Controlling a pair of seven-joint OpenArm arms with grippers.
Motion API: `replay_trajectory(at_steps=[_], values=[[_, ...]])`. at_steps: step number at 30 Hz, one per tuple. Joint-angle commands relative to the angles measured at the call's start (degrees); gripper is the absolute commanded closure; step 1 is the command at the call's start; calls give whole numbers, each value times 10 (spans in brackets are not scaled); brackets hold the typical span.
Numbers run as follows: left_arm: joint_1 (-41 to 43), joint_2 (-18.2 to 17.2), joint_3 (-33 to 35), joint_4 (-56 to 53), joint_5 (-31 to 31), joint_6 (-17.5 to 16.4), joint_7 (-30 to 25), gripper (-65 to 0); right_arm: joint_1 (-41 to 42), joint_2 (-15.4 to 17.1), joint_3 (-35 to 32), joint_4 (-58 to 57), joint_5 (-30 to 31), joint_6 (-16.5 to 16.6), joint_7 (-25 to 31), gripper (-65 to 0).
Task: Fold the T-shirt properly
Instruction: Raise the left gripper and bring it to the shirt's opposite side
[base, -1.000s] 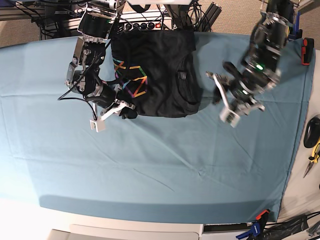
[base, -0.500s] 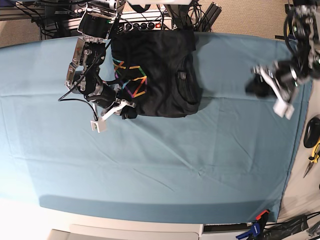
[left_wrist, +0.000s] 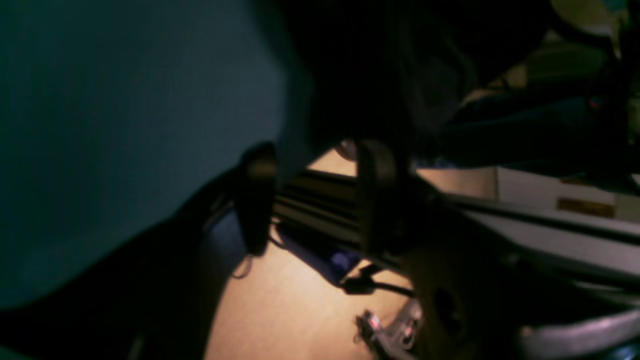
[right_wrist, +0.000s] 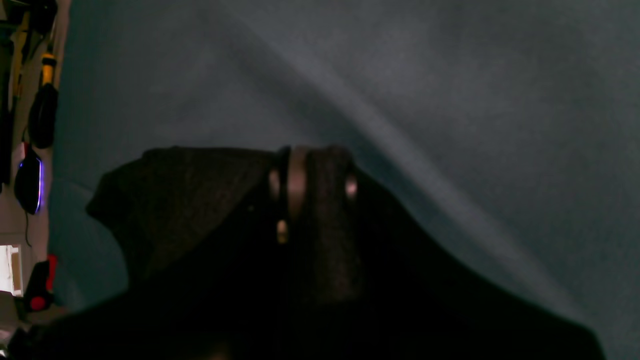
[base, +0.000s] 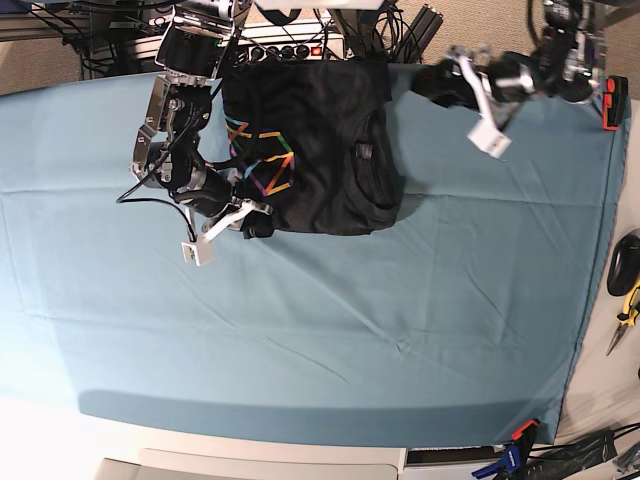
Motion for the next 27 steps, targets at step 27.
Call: replay_trajectory(at_steps=[27], values=[[-25,35,41,7,38,-2,-41,-279,7,2,0,7,-7,-1,0,0]])
